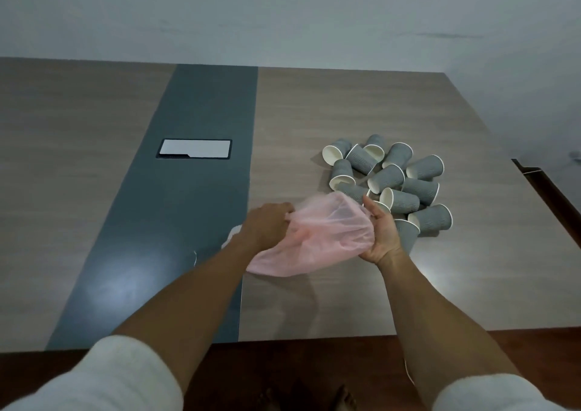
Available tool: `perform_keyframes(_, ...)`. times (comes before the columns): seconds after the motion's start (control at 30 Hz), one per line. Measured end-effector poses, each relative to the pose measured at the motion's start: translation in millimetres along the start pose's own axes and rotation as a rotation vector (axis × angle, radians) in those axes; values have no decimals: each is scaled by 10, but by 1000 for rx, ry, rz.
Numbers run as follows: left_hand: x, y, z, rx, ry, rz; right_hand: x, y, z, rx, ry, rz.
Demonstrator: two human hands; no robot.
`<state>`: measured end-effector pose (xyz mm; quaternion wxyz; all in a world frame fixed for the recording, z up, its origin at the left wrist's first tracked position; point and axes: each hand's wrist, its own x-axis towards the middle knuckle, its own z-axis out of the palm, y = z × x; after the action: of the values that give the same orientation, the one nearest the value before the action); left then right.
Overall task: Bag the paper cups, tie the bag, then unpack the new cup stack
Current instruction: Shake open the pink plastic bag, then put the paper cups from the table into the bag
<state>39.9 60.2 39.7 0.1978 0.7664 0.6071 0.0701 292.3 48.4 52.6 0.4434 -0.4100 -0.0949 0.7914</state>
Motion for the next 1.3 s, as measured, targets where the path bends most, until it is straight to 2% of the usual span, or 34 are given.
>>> perform_keyframes(0.07,31,-13,68,-115,137,-73,1,-69,30,-180,104,-10)
perform_keyframes(0.1,48,-16,52,-134,192,-86,23,-68,65,-319,197,-87)
perform_keyframes(0.13,70,-7,19,-135,232,-98,58,-29,93,-463,330,-243)
perform_keyframes(0.2,148,42,-57,-125,291,-105,88,127,189,-694,701,-699)
perform_keyframes(0.23,198,74,-99,-128,321,-112,95,234,269,-799,766,-895)
perform_keyframes(0.27,236,114,-149,-137,347,-125,76,345,371,-915,776,-1012)
perform_keyframes(0.3,276,144,-186,-147,369,-142,79,462,439,-1017,797,-1041)
perform_keyframes(0.33,305,166,-227,-149,389,-164,79,581,497,-1092,837,-973)
perform_keyframes(0.4,327,147,-311,-155,423,-196,122,780,483,-1122,880,-672)
perform_keyframes(0.47,302,51,-426,-100,443,-204,237,817,368,-925,748,-507)
perform_keyframes(0.53,223,-163,-533,44,457,-183,324,649,303,-864,671,-577)
perform_keyframes(0.6,107,-449,-609,162,409,-126,375,376,293,-968,603,-650)
perform_keyframes(0.77,-32,-822,-580,301,158,89,359,-16,437,-1419,282,-813)
perform_keyframes(0.83,15,-755,-571,238,137,56,364,-69,533,-1560,190,-909)
perform_keyframes(0.9,108,-674,-549,135,152,-75,433,-89,542,-1686,132,-929)
perform_keyframes(0.97,213,-593,-569,109,71,-163,500,-170,498,-1798,36,-805)
perform_keyframes(1.03,291,-508,-669,139,-94,-191,550,-334,520,-1989,11,-516)
perform_keyframes(1.07,340,-475,-722,181,-134,-205,572,-425,544,-2065,54,-404)
perform_keyframes(1.1,409,-411,-780,202,-87,-230,636,-556,572,-2082,114,-415)
perform_keyframes(1.13,470,-331,-855,216,57,-242,666,-691,650,-2032,180,-547)
perform_keyframes(1.17,525,-226,-940,239,285,-221,680,-815,744,-1927,254,-762)
perform_keyframes(1.23,634,-48,-1102,295,735,-116,748,-997,896,-1697,378,-1349)
perform_keyframes(1.27,680,-26,-1137,282,831,-119,824,-1071,904,-1652,388,-1490)
perform_keyframes(1.3,752,-79,-1114,242,776,-166,972,-1135,825,-1719,358,-1449)
